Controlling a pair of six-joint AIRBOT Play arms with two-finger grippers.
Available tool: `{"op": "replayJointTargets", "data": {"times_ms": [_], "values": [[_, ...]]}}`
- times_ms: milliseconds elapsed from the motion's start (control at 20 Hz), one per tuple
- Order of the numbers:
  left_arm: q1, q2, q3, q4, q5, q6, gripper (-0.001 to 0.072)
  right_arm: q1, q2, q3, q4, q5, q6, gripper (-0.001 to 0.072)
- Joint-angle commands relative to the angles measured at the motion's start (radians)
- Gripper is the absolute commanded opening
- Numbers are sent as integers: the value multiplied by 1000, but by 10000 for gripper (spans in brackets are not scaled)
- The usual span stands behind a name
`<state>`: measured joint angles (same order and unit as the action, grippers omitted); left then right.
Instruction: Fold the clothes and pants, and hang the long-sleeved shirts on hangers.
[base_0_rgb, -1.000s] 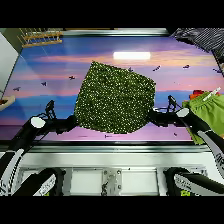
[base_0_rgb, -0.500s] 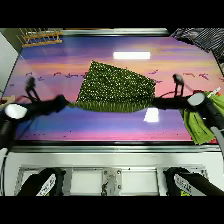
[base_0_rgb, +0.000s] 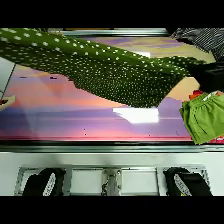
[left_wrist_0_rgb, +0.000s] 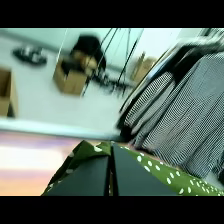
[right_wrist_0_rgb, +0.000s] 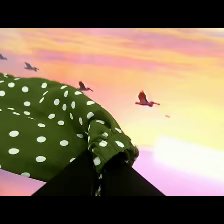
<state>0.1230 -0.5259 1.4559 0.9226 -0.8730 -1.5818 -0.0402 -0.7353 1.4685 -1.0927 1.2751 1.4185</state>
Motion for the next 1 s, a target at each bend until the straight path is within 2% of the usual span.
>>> {"op": "replayJointTargets", "data": {"times_ms": [0, 150, 250, 500, 650, 750, 950], "values": [[2, 58, 90, 3, 3, -8, 1, 0, 100, 39, -8, 126, 117, 10], [2, -26, 88, 2, -32, -8, 1, 0, 87, 37, -11, 221, 236, 9], [1, -153, 88, 2, -84, -8, 1, 0, 29, 36, -34, 279, 295, 10], [-36, -599, 89, -2, -137, -9, 1, 1, -323, 26, -42, 340, 292, 9], [-86, -857, 90, -7, -99, -16, 1, 0, -595, 26, -61, 267, 257, 9], [-113, -959, 90, -8, -33, -16, 1, 0, -732, 32, -64, 186, 243, 9], [-126, -1026, 90, -6, 5, -16, 1, -1, -818, 43, -79, -8, 229, 9]]}}
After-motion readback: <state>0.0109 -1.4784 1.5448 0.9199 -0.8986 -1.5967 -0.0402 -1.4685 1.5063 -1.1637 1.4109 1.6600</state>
